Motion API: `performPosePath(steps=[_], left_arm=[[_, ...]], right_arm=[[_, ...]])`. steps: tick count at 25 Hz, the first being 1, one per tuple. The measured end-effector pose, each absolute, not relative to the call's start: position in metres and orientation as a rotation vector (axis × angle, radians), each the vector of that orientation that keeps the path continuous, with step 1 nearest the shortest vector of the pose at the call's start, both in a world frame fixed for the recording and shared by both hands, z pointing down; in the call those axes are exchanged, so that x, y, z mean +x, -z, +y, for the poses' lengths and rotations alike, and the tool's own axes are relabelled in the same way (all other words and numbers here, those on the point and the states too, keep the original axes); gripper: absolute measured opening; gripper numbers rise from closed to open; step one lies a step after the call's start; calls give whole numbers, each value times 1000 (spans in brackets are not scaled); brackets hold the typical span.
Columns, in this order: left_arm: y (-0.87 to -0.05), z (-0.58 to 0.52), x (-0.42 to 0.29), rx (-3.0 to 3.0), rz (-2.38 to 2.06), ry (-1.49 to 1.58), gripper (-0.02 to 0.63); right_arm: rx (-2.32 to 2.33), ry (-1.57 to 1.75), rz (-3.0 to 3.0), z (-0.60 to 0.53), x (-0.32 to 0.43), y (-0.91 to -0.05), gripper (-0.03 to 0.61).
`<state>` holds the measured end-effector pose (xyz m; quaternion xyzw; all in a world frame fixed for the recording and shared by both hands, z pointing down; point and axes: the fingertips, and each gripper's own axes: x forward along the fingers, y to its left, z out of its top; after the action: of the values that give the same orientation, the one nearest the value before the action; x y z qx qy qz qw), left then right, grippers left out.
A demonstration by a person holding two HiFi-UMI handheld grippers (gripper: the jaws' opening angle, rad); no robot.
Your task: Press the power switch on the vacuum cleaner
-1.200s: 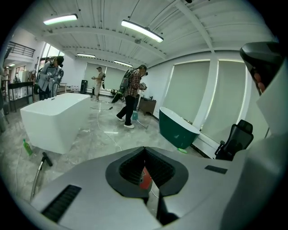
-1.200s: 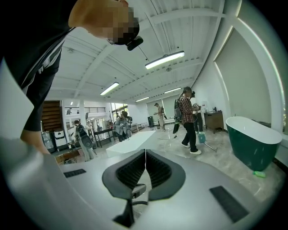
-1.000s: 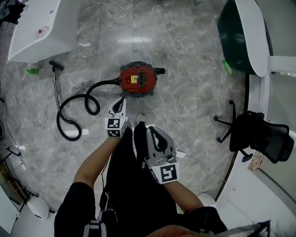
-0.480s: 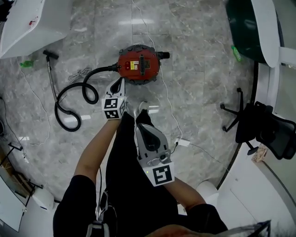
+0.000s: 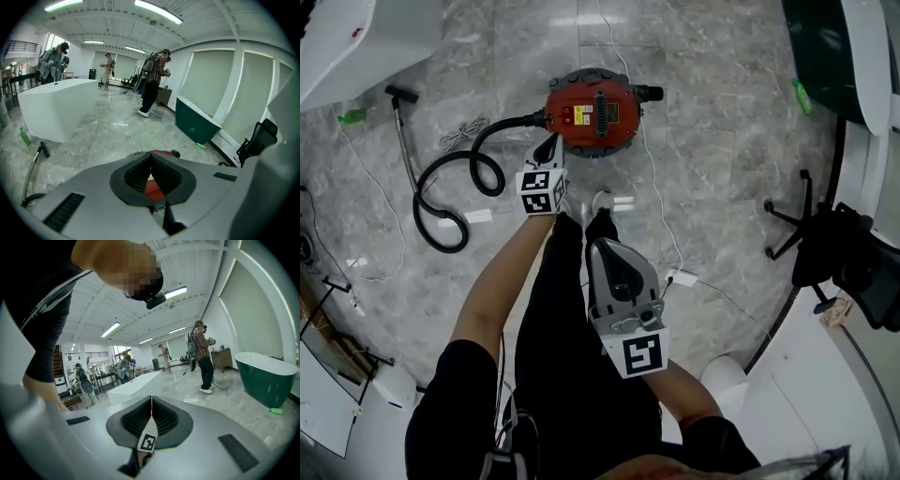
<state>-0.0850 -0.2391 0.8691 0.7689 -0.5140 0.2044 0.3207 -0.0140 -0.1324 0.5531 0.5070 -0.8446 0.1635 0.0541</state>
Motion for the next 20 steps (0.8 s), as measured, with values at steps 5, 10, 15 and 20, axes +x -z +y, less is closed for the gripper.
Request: performPosePath(steps=[5,10,15,20], left_arm=[[-900,-250,-88,2033,-1338,-589,18],[-923,-258,-88,2007,-1331,-602,18],[-942,-262,-85,2009,-1310,-634,18],[-963,-276,-82,2060,-1268,-696,18]], right_arm=[[1559,-525,-2534,-137,-9,-573,20],[1602,-543,-2488,-144,1,-590,20],[1626,-558,-2457,-152,9,-602,20],[1656,-568,-2429,-159,14,-614,20]])
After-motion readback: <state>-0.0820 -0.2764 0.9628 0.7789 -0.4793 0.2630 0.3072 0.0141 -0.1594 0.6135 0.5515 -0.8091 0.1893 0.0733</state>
